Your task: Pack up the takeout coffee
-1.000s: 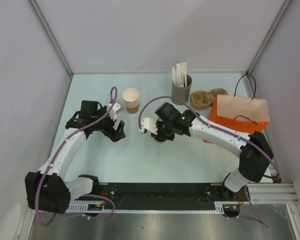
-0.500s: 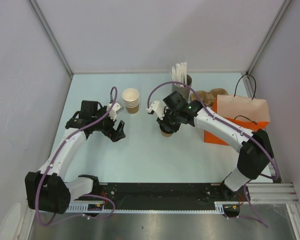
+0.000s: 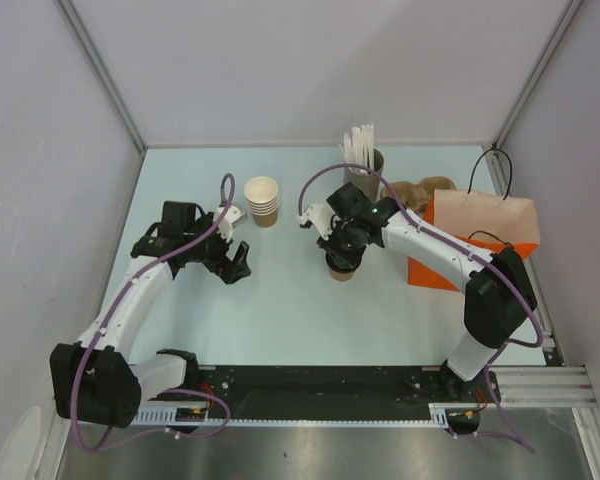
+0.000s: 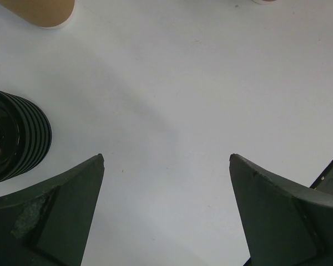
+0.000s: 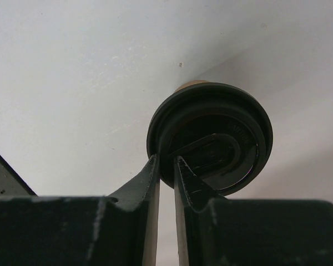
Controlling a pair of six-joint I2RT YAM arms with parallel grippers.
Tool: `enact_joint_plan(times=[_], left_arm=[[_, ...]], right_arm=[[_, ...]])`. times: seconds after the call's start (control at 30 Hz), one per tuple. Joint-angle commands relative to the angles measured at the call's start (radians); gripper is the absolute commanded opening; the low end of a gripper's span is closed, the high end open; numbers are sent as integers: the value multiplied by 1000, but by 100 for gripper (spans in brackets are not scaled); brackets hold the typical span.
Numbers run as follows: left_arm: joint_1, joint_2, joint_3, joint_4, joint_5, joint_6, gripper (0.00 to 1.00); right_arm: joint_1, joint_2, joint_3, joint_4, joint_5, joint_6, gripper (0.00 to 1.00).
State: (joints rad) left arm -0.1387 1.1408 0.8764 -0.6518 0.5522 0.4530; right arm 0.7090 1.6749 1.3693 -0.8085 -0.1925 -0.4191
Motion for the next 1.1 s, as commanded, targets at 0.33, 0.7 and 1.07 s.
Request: enact_joint_plan(times=[0.33, 0.7, 1.07], left_arm=[[7, -4, -13, 32, -5, 0, 99], [7, -9, -14, 34, -8, 1, 99], [8, -6, -16, 32, -6, 4, 99]], right_arm=[[3, -63, 37, -37, -41, -82, 47], [14, -106, 19, -75, -78, -222, 49], [-35, -145, -4, -113, -131, -455, 49]])
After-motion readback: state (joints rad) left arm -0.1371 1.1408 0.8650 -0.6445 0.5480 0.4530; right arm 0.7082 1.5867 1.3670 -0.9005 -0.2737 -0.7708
